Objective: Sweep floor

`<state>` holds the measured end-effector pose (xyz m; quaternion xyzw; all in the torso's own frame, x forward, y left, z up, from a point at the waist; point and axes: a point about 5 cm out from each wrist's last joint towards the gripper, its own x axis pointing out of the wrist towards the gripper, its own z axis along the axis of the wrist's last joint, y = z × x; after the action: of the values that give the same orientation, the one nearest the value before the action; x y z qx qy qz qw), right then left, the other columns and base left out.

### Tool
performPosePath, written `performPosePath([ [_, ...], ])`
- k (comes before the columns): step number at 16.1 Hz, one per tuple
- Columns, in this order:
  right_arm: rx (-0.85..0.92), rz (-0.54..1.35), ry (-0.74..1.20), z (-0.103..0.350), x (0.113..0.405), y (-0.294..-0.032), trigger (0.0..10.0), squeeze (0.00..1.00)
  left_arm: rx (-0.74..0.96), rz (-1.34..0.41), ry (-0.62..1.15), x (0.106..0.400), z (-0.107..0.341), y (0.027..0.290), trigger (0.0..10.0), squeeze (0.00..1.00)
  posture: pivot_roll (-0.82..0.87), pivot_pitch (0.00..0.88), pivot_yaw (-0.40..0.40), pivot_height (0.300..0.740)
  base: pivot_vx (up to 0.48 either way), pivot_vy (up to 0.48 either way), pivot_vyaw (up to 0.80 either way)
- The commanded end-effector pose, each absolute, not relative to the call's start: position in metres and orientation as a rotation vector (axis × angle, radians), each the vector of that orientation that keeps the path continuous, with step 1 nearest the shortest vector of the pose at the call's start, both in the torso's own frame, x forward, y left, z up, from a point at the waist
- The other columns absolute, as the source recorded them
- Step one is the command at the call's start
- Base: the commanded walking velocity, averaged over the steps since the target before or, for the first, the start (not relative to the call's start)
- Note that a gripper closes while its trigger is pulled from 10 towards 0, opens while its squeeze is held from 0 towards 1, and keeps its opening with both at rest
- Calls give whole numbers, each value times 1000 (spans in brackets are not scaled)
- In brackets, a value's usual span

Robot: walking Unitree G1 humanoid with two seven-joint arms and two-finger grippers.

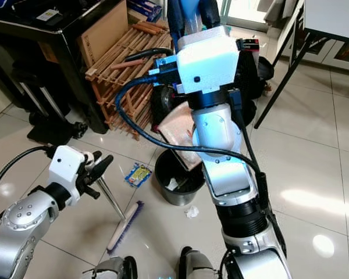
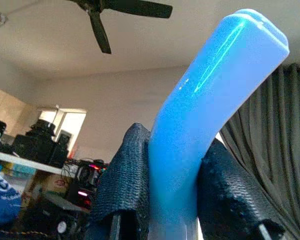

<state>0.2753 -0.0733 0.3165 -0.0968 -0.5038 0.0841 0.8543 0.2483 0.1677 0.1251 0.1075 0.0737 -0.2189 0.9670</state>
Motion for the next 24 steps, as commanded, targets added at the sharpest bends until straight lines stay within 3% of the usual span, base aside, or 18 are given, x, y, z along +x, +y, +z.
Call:
performPosePath([
  [1,-180,203,-1135,324,264,-70,10000,0,219,-441,126,248,131,167,10000,0,-10,179,6,740,0,0,0],
  [18,-358,338,-1287,318,243,-41,10000,0,231,-451,120,249,131,166,10000,0,-12,173,10,740,0,0,0],
  [24,-344,260,-1232,316,252,-50,10000,0,229,-447,122,250,131,166,10000,0,-12,170,9,740,0,0,0],
])
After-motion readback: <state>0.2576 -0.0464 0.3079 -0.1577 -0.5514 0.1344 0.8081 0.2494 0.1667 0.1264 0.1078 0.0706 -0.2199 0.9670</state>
